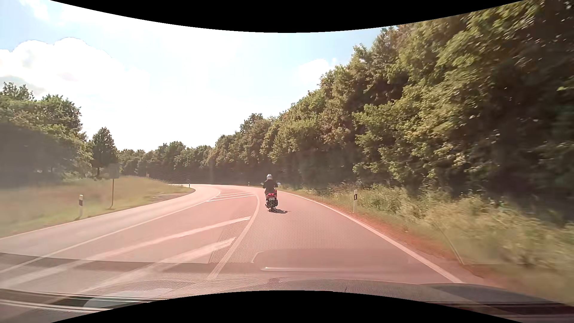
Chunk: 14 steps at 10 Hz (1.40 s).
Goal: Follow the waypoints while adhering to traffic rules and regulations
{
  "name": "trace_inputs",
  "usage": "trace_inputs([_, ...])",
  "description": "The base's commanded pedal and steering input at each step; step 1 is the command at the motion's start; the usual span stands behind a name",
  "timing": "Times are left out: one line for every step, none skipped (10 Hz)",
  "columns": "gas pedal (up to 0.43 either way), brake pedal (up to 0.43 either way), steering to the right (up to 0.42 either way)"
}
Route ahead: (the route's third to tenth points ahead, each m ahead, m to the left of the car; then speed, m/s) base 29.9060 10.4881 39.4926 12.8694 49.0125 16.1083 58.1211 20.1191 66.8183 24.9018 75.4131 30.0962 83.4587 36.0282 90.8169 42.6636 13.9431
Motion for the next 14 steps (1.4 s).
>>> trace_inputs([0.177, 0.012, -0.041])
trace_inputs([0.177, 0.006, -0.041])
trace_inputs([0.177, 0.012, -0.041])
trace_inputs([0.177, 0.006, -0.041])
trace_inputs([0.177, 0.006, -0.041])
trace_inputs([0.177, 0.012, -0.041])
trace_inputs([0.177, 0.012, -0.041])
trace_inputs([0.177, 0.006, -0.041])
trace_inputs([0.177, 0.012, -0.04])
trace_inputs([0.177, 0.012, -0.04])
trace_inputs([0.177, 0.012, -0.039])
trace_inputs([0.177, 0.012, -0.039])
trace_inputs([0.177, 0.012, -0.039])
trace_inputs([0.177, 0.012, -0.039])
